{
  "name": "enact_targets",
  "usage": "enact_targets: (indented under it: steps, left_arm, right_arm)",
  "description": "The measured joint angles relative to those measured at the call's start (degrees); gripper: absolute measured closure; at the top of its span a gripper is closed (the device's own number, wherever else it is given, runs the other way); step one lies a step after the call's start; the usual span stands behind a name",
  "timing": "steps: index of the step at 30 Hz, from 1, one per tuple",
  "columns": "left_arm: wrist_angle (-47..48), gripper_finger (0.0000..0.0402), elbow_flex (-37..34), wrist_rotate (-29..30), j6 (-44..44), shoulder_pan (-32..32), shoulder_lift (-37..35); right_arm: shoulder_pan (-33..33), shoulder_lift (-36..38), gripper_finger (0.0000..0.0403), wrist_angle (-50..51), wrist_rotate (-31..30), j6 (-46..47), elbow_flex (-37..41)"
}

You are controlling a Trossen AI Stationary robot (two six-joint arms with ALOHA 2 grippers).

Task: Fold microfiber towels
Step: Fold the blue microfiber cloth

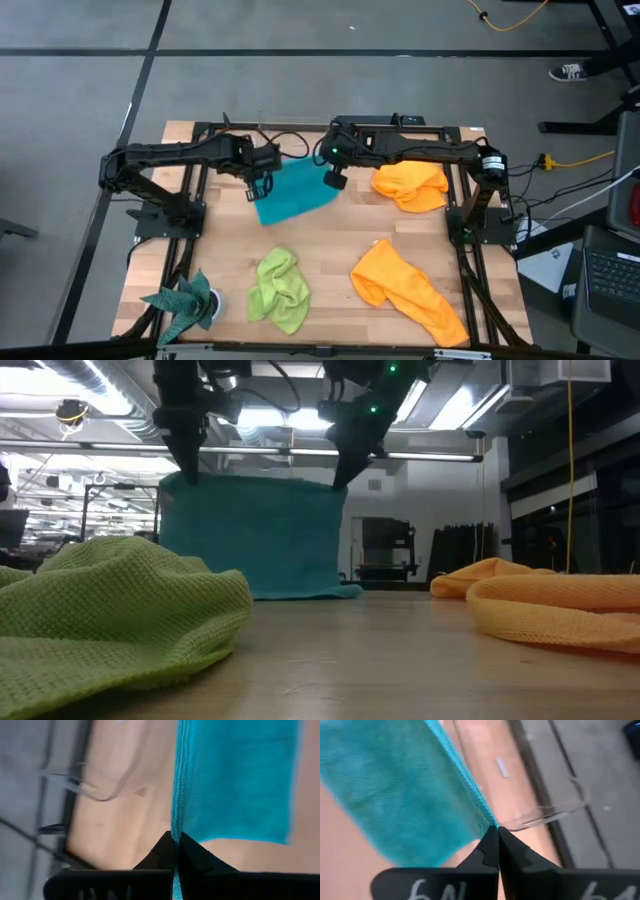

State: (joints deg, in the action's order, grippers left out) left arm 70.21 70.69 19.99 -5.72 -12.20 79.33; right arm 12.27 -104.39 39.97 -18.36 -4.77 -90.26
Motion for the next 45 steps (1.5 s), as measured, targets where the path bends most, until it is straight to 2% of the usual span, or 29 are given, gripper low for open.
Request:
enact_targets:
  steps: [4, 9, 16, 20, 23, 25, 28, 32, 38, 40, 42, 45]
  left_arm:
    - [-0.17, 0.0401, -0.16, -5.09, -2.64, 2.62, 0.00]
    - [-1.55, 0.0401, -3.21, -5.56, -6.32, 7.62, 0.60]
    - [-10.95, 0.0401, -10.33, -5.35, -11.81, 12.28, 0.58]
    - [-13.44, 0.0401, -12.22, -9.02, -16.01, 13.81, 0.60]
    - [-14.81, 0.0401, -12.14, -15.86, -16.69, 15.39, 0.59]
    - [-15.57, 0.0401, -11.76, -21.92, -16.68, 16.37, 0.59]
    - [-15.41, 0.0401, -8.55, -29.26, -16.68, 17.64, 0.50]
    - [-13.58, 0.0401, -0.42, -36.93, -16.54, 18.74, 0.26]
    - [-8.24, 0.0401, 16.82, -47.00, -16.30, 19.63, 0.11]
    - [-6.84, 0.0401, 21.96, -48.30, -15.34, 19.92, 0.04]
    - [-4.45, 0.0401, 25.96, -47.98, -11.89, 19.95, 0.04]
    - [-0.69, 0.0401, 27.32, -43.33, -7.95, 19.47, -0.12]
  right_arm:
    - [-0.77, -0.06, 0.0403, 0.86, 3.68, 1.83, 0.95]
    - [-2.03, -0.17, 0.0403, -1.30, 5.05, 3.06, 6.63]
    - [-3.70, -0.29, 0.0403, -10.91, 5.79, 3.25, 17.37]
    - [-4.80, -0.30, 0.0403, -8.72, 11.41, 6.21, 18.35]
    - [-6.15, -0.28, 0.0403, -3.04, 19.56, 8.49, 16.76]
    - [-7.18, 0.02, 0.0403, 2.01, 25.71, 9.63, 14.66]
    - [-8.73, 0.34, 0.0403, 12.12, 29.89, 10.85, 8.47]
    - [-10.81, 0.95, 0.0403, 27.18, 30.39, 10.35, -4.02]
    - [-13.49, 1.21, 0.0403, 46.17, 31.28, 9.40, -27.70]
    - [-14.09, 1.30, 0.0403, 48.15, 30.71, 7.27, -34.22]
    - [-14.60, 1.33, 0.0403, 47.72, 27.15, 6.06, -39.07]
    - [-14.51, 1.58, 0.0403, 44.91, 20.17, 4.66, -39.79]
